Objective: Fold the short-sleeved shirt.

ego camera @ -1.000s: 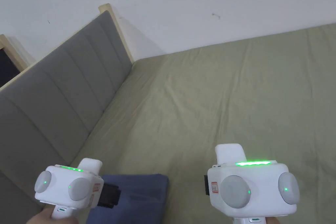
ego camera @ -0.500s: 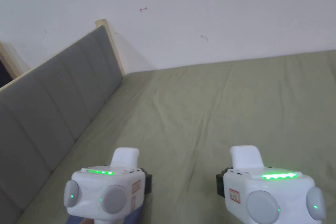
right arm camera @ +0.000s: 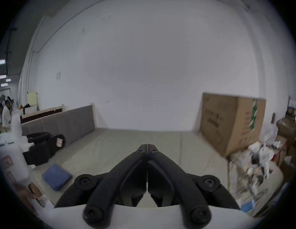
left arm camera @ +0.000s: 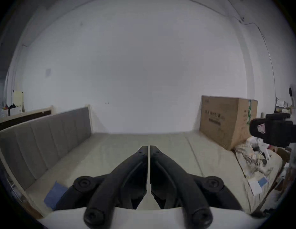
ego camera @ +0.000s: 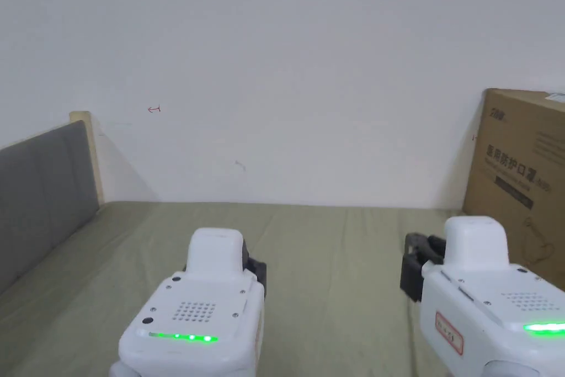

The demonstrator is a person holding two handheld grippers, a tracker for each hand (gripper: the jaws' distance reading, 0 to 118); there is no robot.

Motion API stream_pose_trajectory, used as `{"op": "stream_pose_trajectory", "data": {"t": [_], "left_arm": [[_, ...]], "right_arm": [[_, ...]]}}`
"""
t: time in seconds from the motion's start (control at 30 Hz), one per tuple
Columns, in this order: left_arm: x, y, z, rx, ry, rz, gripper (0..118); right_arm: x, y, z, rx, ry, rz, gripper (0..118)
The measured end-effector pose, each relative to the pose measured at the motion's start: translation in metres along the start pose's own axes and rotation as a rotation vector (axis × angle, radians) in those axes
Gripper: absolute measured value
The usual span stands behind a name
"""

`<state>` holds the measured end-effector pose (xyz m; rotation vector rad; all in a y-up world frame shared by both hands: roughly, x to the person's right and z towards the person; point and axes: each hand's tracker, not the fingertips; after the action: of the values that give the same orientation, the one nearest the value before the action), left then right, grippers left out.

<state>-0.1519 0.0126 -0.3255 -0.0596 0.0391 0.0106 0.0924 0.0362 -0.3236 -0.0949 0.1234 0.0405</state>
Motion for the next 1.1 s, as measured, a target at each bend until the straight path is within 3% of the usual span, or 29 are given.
{"op": "stream_pose_trajectory", "data": {"t": [0.17,0.2,0.23,0.27,0.3,0.33,0.37,0.4,0.53,0.93,1.1], "left_arm": [[0.014,0.011,0.017,0.045,0.038,-0.029,5],[0.017,0.013,0.021,0.047,0.044,-0.04,14],[0.018,0.013,0.024,0.058,0.041,-0.047,45],[0.018,0.013,0.027,0.066,0.036,-0.055,79],[0.02,0.013,0.029,0.065,0.024,-0.065,104],[0.021,0.013,0.03,0.052,0.013,-0.073,110],[0.023,0.013,0.033,0.054,0.01,-0.075,110],[0.025,0.01,0.036,0.067,0.012,-0.084,112],[0.032,0.012,0.041,0.07,0.021,-0.104,118],[0.034,0.005,0.038,0.038,0.041,-0.1,118],[0.025,0.006,0.033,-0.005,-0.031,-0.018,118]], "right_arm": [[0.02,-0.004,0.014,0.064,-0.007,0.007,1],[0.023,-0.006,0.015,0.06,0.001,-0.008,1],[0.024,-0.008,0.016,0.053,-0.004,-0.018,7],[0.026,-0.011,0.016,0.048,-0.016,-0.03,21],[0.027,-0.013,0.016,0.047,-0.038,-0.038,40],[0.027,-0.016,0.017,0.046,-0.057,-0.042,76],[0.029,-0.019,0.018,0.045,-0.07,-0.05,104],[0.03,-0.021,0.017,0.035,-0.083,-0.051,118],[0.033,-0.027,0.025,0.061,-0.101,-0.062,118],[0.033,-0.023,0.029,0.065,-0.117,-0.051,118],[0.03,-0.025,0.027,0.048,-0.103,-0.043,118]]}}
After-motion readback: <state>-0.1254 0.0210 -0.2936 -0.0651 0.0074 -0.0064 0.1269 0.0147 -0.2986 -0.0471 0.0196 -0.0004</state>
